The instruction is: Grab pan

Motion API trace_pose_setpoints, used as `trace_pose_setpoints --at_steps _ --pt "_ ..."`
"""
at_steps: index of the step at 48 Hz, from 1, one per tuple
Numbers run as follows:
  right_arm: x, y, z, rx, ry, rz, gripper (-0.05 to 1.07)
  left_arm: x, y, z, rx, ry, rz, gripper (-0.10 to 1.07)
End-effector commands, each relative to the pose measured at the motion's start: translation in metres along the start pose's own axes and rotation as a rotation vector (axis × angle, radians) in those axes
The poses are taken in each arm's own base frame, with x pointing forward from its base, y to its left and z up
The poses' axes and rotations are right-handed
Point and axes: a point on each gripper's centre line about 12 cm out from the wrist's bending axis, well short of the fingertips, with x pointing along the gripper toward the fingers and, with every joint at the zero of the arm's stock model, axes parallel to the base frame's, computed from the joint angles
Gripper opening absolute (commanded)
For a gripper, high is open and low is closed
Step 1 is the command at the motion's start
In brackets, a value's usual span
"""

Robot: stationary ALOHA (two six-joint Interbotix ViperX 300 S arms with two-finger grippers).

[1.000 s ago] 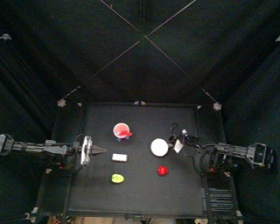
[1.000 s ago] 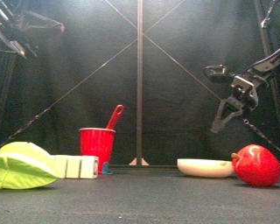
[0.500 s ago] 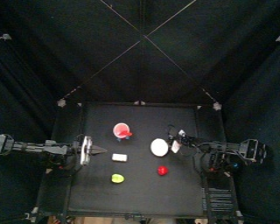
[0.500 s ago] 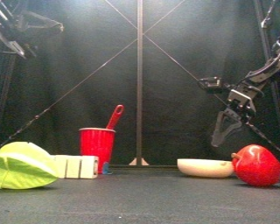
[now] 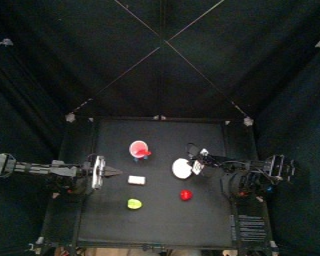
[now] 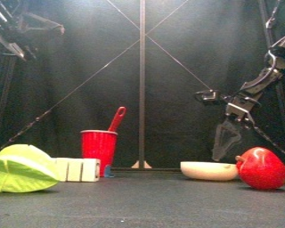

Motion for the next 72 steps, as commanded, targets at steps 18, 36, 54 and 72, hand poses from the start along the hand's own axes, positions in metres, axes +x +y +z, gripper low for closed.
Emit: trace_pose_setpoints --at_steps 18,36,54,72 --pt "0.023 -0.001 0.013 -0.018 0.029 -0.008 0.67 0.002 0.0 0.004 0.0 -0.015 -0.002 -0.02" --pt "0.022 0.002 0.014 -0.032 0.028 -0.003 0.67 0.002 0.0 0.004 0.0 -0.014 0.0 -0.02" --pt "0.034 -0.001 0.008 -0.054 0.07 -0.011 0.65 0.002 0.0 0.004 0.0 -0.014 -0.002 -0.02" --pt "0.035 -0.001 0.007 -0.047 0.076 -0.013 0.42 0.002 0.0 0.004 0.003 -0.014 0.001 -0.02"
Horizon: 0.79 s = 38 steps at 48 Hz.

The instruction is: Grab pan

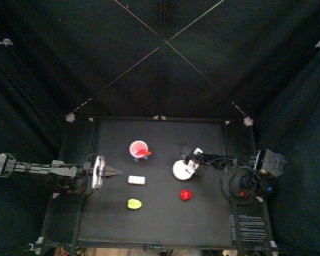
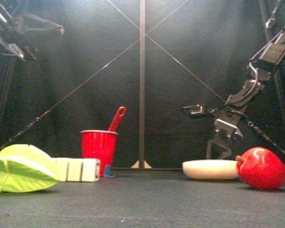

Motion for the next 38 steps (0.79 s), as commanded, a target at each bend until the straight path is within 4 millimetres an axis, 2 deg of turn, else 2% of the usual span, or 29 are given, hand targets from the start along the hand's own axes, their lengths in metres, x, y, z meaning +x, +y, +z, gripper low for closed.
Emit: trace_pose_setpoints --at_steps 1,7,27,38 --pt "-0.003 -0.001 0.005 0.006 -0.017 -0.001 0.41 0.003 0.0 0.005 0.003 -0.017 0.001 -0.02" --pt "-0.008 0.0 0.008 0.013 -0.015 0.001 0.36 0.003 0.0 0.005 0.002 -0.017 0.001 -0.02" --pt "-0.042 0.0 0.017 0.029 -0.113 0.008 0.36 0.002 0.0 0.004 -0.003 -0.014 -0.002 -0.02" --pt "-0.05 0.0 0.012 0.019 -0.135 0.008 0.36 0.001 0.001 0.0 -0.028 -0.005 0.01 -0.02"
